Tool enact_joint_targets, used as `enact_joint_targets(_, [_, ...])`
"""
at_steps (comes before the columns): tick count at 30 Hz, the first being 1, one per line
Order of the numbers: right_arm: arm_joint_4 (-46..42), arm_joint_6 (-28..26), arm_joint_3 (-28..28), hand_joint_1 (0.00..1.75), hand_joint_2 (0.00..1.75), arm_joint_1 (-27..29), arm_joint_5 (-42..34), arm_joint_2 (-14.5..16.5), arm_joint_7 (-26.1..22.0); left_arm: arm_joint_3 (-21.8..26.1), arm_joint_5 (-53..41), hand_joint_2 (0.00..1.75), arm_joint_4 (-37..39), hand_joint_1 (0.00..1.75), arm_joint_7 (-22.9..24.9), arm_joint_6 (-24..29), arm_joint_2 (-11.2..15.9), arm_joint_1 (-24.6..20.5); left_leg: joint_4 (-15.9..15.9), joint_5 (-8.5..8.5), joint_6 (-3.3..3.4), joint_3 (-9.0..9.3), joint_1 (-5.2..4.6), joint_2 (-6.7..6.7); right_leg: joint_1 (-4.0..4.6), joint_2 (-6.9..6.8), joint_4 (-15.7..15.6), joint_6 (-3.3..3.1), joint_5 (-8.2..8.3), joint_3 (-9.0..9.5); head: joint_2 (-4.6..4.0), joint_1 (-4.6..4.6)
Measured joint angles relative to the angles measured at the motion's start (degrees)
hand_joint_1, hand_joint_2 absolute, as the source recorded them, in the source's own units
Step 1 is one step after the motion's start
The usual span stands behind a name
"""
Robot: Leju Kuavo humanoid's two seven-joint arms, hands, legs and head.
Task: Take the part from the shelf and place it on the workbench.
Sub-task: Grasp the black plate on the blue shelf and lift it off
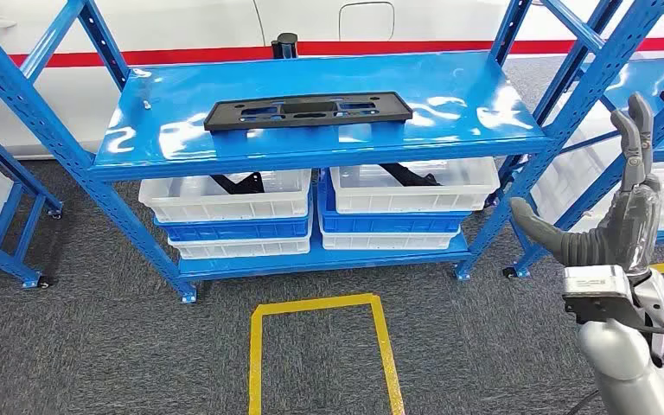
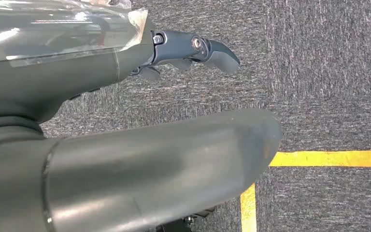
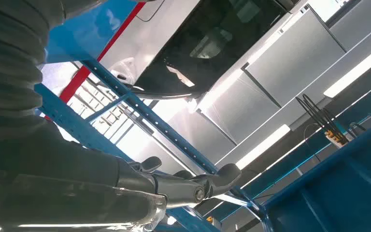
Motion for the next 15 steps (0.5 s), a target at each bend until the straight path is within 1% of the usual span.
enact_joint_targets(1, [-0.04, -0.01, 0.0, 0.0, 1.75, -0.01, 0.04, 0.0, 0.03, 0.01, 0.01, 0.0, 0.0, 0.0, 0.0, 0.03, 0.0, 0.0, -0.31, 0.11, 0.1, 0.27, 0.12, 0.01, -0.05, 0.12, 0.49, 0.03, -0.2, -0.16, 0.0, 0.03])
enact_joint_targets(2, [-0.07, -0.03, -0.01, 0.0, 1.75, -0.06, 0.06, -0.03, 0.08, 0.02, 0.06, 0.0, 0.0, 0.0, 0.02, 0.08, 0.0, 0.0, -0.47, 0.17, 0.2, 0.44, 0.22, 0.03, -0.05, 0.22, 1.61, -0.01, -0.65, -0.69, 0.0, 0.07])
enact_joint_targets(3, [-0.14, -0.06, -0.01, 0.0, 1.75, -0.08, 0.14, -0.09, 0.17, 0.03, 0.15, 0.0, 0.0, 0.0, 0.04, 0.14, 0.01, -0.01, -0.83, 0.32, 0.4, 0.77, 0.45, 0.04, -0.07, 0.41, 4.22, -0.06, -1.66, -2.05, 0.0, 0.13])
enact_joint_targets(4, [-0.15, -0.09, 0.0, 0.0, 1.75, -0.07, 0.18, -0.15, 0.24, 0.04, 0.26, 0.0, 0.0, 0.0, 0.07, 0.19, 0.01, -0.02, -0.94, 0.3, 0.5, 0.91, 0.5, 0.04, -0.09, 0.6, 7.98, -0.15, -2.99, -4.04, 0.0, 0.19])
enact_joint_targets(5, [-0.15, -0.1, 0.01, 0.0, 1.75, 0.01, 0.2, -0.21, 0.32, 0.05, 0.38, 0.0, 0.0, 0.0, 0.11, 0.22, 0.0, -0.03, -0.93, 0.25, 0.57, 0.95, 0.55, 0.01, -0.08, 0.73, 12.3, -0.18, -4.35, -6.52, 0.0, 0.22])
enact_joint_targets(6, [-0.14, -0.11, 0.01, 0.0, 1.75, 0.15, 0.2, -0.23, 0.36, 0.05, 0.49, 0.0, 0.01, 0.0, 0.17, 0.23, -0.01, -0.02, -0.9, 0.15, 0.55, 1.0, 0.58, -0.08, -0.1, 0.82, 15.82, -0.06, -5.21, -8.74, 0.0, 0.23])
enact_joint_targets(7, [-0.14, -0.11, 0.01, 0.0, 1.75, 0.29, 0.16, -0.24, 0.39, 0.07, 0.56, 0.0, 0.01, 0.0, 0.24, 0.24, -0.03, 0.0, -0.87, 0.01, 0.45, 1.11, 0.63, -0.2, -0.16, 0.86, 17.41, 0.27, -5.17, -10.03, 0.0, 0.23])
enact_joint_targets(8, [-0.13, -0.11, 0.01, 0.0, 1.75, 0.38, 0.13, -0.25, 0.4, 0.08, 0.64, 0.0, 0.02, 0.0, 0.32, 0.26, -0.03, 0.01, -0.84, -0.2, 0.26, 1.34, 0.74, -0.36, -0.26, 0.87, 16.62, 0.8, -4.13, -10.12, 0.0, 0.22])
enact_joint_targets(9, [-0.13, -0.11, 0.01, 0.0, 1.75, 0.41, 0.1, -0.26, 0.4, 0.09, 0.7, 0.0, 0.02, 0.0, 0.39, 0.28, -0.04, 0.01, -0.78, -0.48, -0.02, 1.68, 0.89, -0.52, -0.44, 0.86, 13.48, 1.48, -2.25, -9.0, 0.0, 0.23])
enact_joint_targets(10, [-0.12, -0.11, 0.02, 0.0, 1.75, 0.41, 0.08, -0.26, 0.4, 0.1, 0.77, 0.0, 0.02, 0.0, 0.44, 0.29, -0.03, 0.01, -0.67, -0.85, -0.4, 2.01, 1.01, -0.68, -0.7, 0.86, 9.1, 2.17, -0.11, -7.24, 0.0, 0.25])
enact_joint_targets(11, [-0.11, -0.12, 0.04, 0.0, 1.75, 0.39, 0.05, -0.27, 0.4, 0.1, 0.84, 0.0, 0.02, 0.0, 0.49, 0.31, 0.01, 0.0, -0.45, -1.33, -0.83, 2.22, 1.0, -0.83, -0.8, 0.96, 5.21, 2.43, 1.47, -5.44, 0.0, 0.29])
enact_joint_targets(12, [-0.1, -0.15, 0.07, 0.0, 1.75, 0.41, 0.04, -0.28, 0.4, 0.11, 0.9, 0.0, 0.02, 0.0, 0.52, 0.31, 0.08, -0.01, -0.25, -1.73, -1.22, 2.33, 0.94, -0.92, -0.86, 1.06, 2.55, 2.2, 2.39, -4.19, 0.0, 0.28])
enact_joint_targets(13, [-0.08, -0.19, 0.1, 0.0, 1.75, 0.43, 0.02, -0.27, 0.42, 0.11, 0.98, 0.0, 0.02, 0.0, 0.56, 0.31, 0.16, -0.02, -0.1, -2.04, -1.53, 2.34, 0.86, -0.98, -0.79, 1.16, 1.38, 1.63, 2.58, -3.61, 0.0, 0.25])
enact_joint_targets(14, [-0.06, -0.23, 0.14, 0.0, 1.75, 0.46, -0.01, -0.26, 0.42, 0.11, 1.03, 0.0, 0.02, 0.0, 0.6, 0.31, 0.24, -0.02, -0.04, -2.25, -1.74, 2.34, 0.83, -1.01, -0.6, 1.27, 1.4, 0.86, 2.32, -3.49, 0.0, 0.22])
enact_joint_targets(15, [-0.05, -0.27, 0.18, 0.0, 1.75, 0.47, 0.0, -0.23, 0.41, 0.13, 1.08, 0.0, 0.02, 0.0, 0.61, 0.31, 0.29, -0.01, -0.06, -2.42, -1.94, 2.41, 0.95, -1.0, -0.67, 1.28, 1.48, 0.22, 2.17, -3.48, 0.0, 0.16])
